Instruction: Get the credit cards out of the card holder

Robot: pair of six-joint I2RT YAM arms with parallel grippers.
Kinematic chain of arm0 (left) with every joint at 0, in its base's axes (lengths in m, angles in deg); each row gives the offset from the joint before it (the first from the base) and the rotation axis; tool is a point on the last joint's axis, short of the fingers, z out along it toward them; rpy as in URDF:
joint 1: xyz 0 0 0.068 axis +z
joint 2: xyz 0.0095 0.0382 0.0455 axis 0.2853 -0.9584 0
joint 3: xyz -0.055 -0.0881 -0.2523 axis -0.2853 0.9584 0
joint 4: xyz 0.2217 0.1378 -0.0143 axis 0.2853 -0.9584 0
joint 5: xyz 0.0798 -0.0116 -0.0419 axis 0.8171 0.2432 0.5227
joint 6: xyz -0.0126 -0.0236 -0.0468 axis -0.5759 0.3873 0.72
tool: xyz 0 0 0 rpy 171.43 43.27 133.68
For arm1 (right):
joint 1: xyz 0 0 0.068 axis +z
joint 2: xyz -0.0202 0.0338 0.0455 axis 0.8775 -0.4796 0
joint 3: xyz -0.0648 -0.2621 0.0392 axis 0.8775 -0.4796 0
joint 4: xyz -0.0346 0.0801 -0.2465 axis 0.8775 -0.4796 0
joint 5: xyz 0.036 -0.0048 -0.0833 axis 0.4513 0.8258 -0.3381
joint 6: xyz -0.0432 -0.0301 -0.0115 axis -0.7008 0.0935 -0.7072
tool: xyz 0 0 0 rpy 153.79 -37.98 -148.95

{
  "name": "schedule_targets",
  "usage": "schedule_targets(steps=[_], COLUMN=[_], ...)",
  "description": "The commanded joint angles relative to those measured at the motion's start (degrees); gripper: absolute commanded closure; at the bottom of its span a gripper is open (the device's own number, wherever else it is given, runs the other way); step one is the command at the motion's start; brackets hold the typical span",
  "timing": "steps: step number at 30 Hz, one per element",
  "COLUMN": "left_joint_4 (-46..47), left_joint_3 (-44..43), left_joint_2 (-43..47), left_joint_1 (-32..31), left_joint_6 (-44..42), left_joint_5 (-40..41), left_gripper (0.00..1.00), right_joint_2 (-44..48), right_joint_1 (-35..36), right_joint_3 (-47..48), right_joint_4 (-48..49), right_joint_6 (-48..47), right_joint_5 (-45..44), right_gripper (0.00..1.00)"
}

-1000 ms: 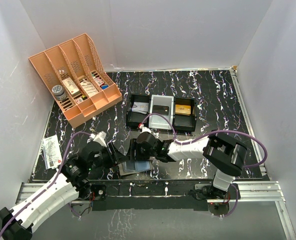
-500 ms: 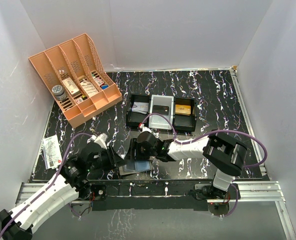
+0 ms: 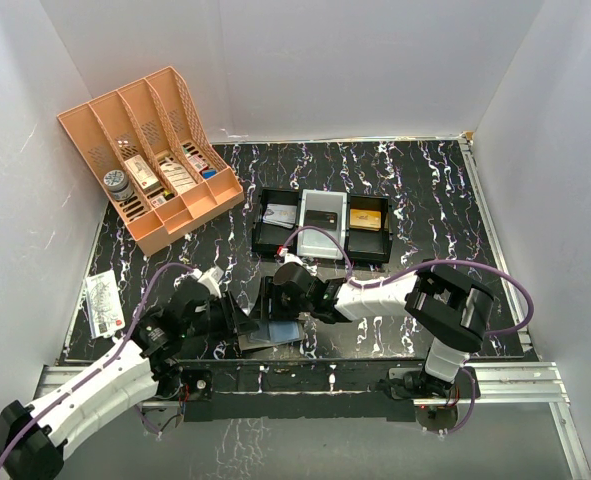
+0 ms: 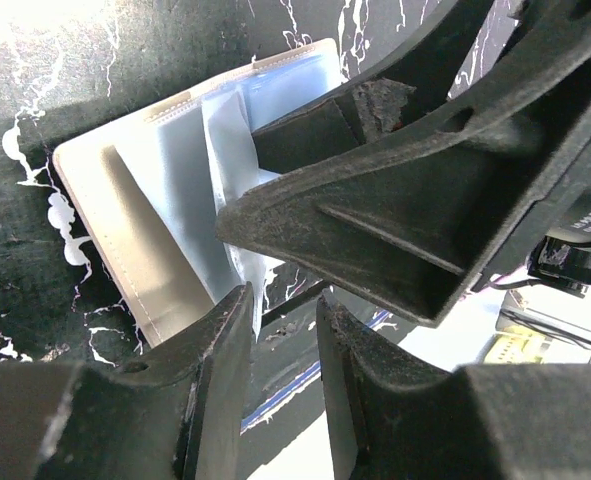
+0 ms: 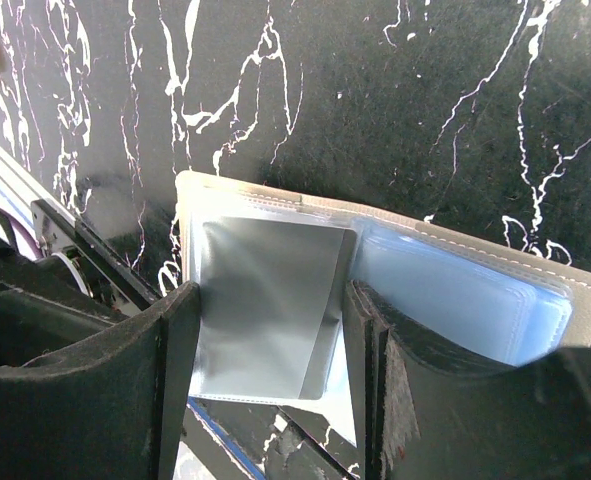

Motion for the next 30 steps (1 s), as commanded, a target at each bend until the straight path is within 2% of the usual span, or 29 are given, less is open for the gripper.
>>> schedule_targets(steps=[1, 15, 30], left_joint_4=[3.7, -4.8, 8.3], left_joint_3=[1.7, 0.0, 2.2], left_joint_2=[-1.1, 2.2, -6.0], left_joint_1=[-0.2, -0.2, -0.2], left_joint_6=[0.0, -0.5, -1.4], left_joint_5=[-0.9, 2.9, -2.8], left_gripper=[0.69, 0.68, 0.71], right_joint_2=[-1.2, -1.3, -0.5], right_joint_1=[-0.2, -0.2, -0.2], right_joint_3=[0.6, 0.1, 0.6], right_joint_4=[-4.1, -3.2, -1.2], right_joint_6=[0.0, 0.2, 0.2], right_joint_5=[0.4, 0.8, 3.5], right_gripper=[0.5, 0.5, 0.5])
